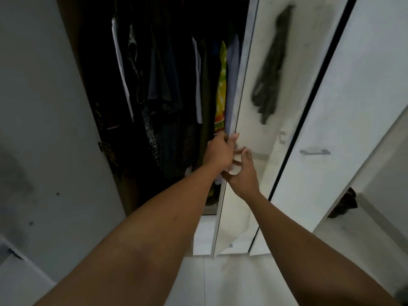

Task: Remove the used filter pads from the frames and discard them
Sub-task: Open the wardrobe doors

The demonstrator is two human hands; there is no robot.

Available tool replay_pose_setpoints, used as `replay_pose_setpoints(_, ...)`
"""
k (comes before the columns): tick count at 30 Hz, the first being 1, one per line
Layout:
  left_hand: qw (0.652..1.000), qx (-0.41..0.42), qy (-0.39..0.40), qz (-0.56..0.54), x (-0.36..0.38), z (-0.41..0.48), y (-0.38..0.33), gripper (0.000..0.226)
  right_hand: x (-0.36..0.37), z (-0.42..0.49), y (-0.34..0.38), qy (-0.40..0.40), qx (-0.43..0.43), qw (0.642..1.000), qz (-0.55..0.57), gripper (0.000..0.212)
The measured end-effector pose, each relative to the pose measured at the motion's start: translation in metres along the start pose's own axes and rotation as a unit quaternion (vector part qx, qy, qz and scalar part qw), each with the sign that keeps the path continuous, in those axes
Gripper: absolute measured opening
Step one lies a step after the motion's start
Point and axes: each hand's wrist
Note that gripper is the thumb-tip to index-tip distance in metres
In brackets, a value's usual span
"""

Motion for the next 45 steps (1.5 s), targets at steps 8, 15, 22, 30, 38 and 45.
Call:
replay_pose_setpoints(8,0.996,0.026,0.079,-0.006,0.071,-0.073,-0.034,0.044,-0.085,-0.075,-0.034,-0.04,0.083,0.996,0.013,0.076)
replay_pose_setpoints(15,0.981,0.041,0.187,-0.033,0.144,-0.099,-0.074,0.069,-0.149,-0.112,-0.071,-0.107,0.141,0.984,-0.03,0.034)
replay_pose_setpoints(22,0.984,0.036,0.173,-0.011,0.223,-0.114,-0.098,0.064,-0.201,-0.114,-0.127,-0.11,0.177,0.977,-0.054,0.023)
replay_pose_setpoints(30,0.992,0.027,0.119,0.006,0.305,-0.118,-0.118,0.071,-0.263,-0.101,-0.195,-0.097,0.149,0.981,-0.081,0.013)
replay_pose_setpoints(38,0.997,0.049,0.029,0.043,0.377,-0.133,-0.132,0.069,-0.316,-0.081,-0.259,-0.041,0.094,0.993,-0.058,0.011)
replay_pose_setpoints(45,0.993,0.068,-0.079,0.051,0.392,-0.153,-0.131,0.031,-0.326,-0.086,-0.27,0.017,0.022,0.999,0.017,0.012)
Point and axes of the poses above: each hand's wrist, its own z-axis towards the middle knuckle, its own x-axis out of the palm, y = z × x, and after that the axes turned 10 degrees about -z, right-handed
